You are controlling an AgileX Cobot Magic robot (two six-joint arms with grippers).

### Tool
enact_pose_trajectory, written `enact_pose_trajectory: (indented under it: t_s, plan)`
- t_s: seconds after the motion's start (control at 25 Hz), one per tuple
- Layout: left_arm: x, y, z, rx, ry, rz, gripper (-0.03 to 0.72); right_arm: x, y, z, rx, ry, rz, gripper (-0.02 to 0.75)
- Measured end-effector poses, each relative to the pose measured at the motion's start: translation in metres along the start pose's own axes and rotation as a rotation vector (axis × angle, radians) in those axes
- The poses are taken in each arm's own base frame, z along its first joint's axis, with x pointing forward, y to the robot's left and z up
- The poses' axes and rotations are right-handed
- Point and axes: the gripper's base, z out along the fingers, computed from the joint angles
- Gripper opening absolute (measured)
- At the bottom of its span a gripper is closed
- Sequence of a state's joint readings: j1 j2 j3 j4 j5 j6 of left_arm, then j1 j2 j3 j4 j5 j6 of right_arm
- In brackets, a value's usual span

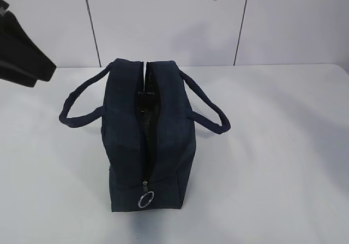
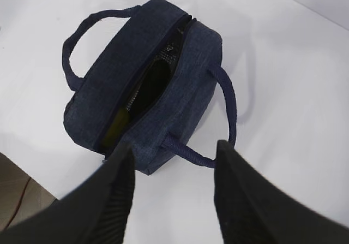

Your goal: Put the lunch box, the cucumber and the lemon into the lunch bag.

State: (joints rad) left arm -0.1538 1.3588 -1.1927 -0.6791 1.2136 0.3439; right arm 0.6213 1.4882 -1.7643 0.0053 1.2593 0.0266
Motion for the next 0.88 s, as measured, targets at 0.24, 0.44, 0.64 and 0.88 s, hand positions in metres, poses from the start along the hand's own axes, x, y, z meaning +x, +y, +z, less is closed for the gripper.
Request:
enact_pose_trajectory:
  t_s: [0.24, 0.44, 0.64, 0.88]
  plan:
    - [0.019, -0.033, -0.010, -0.050, 0.022, 0.088, 0.298, 0.001, 0.002, -0.001, -0.026, 0.001, 0.008, 0.347]
    - [0.032, -0.037, -0.001, -0.058, 0.077, 0.097, 0.290, 0.012, 0.006, -0.016, -0.050, -0.013, 0.006, 0.323]
    - [0.045, -0.033, 0.001, -0.090, 0.102, 0.070, 0.250, 0.043, 0.005, -0.034, -0.045, -0.065, 0.005, 0.276]
    - [0.059, -0.039, -0.010, -0.091, 0.066, 0.044, 0.244, 0.089, 0.002, -0.022, -0.035, -0.100, 0.035, 0.268]
